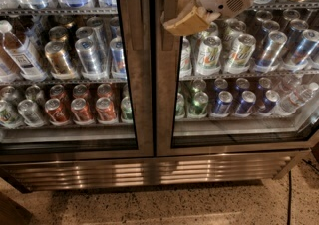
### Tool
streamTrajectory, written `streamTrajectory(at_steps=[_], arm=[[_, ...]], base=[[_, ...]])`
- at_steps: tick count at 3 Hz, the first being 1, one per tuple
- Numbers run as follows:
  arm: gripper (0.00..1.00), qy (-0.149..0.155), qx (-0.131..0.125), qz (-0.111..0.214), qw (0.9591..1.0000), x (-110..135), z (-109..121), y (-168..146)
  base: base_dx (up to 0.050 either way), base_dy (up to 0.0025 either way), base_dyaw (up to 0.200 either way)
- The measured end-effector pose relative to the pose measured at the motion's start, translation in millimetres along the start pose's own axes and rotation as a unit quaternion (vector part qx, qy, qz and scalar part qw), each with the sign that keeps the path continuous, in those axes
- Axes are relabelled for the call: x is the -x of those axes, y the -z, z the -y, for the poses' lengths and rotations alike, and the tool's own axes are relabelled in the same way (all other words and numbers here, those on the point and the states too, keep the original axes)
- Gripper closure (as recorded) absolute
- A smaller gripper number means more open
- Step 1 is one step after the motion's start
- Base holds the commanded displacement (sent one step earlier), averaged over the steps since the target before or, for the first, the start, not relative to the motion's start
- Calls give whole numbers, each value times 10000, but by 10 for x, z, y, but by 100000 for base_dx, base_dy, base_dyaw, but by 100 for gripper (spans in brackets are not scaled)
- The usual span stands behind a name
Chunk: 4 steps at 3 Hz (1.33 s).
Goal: Open right fridge door
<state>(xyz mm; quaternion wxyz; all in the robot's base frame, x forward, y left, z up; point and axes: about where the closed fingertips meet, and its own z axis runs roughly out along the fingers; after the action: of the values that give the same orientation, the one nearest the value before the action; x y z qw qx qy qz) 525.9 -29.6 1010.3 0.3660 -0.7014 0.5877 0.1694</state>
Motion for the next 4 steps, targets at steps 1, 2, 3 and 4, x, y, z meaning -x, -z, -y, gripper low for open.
streamTrajectory(at_steps=[1,2,3,4], arm=[[100,3,7,-1,10000,-3,-2,0],[100,6,27,-4,10000,-12,-9,0],[100,6,27,-3,10000,-11,-9,0],[100,3,43,42,10000,-4,-5,-3]], base=[[0,0,0],[0,0,0],[0,0,0],[0,0,0]])
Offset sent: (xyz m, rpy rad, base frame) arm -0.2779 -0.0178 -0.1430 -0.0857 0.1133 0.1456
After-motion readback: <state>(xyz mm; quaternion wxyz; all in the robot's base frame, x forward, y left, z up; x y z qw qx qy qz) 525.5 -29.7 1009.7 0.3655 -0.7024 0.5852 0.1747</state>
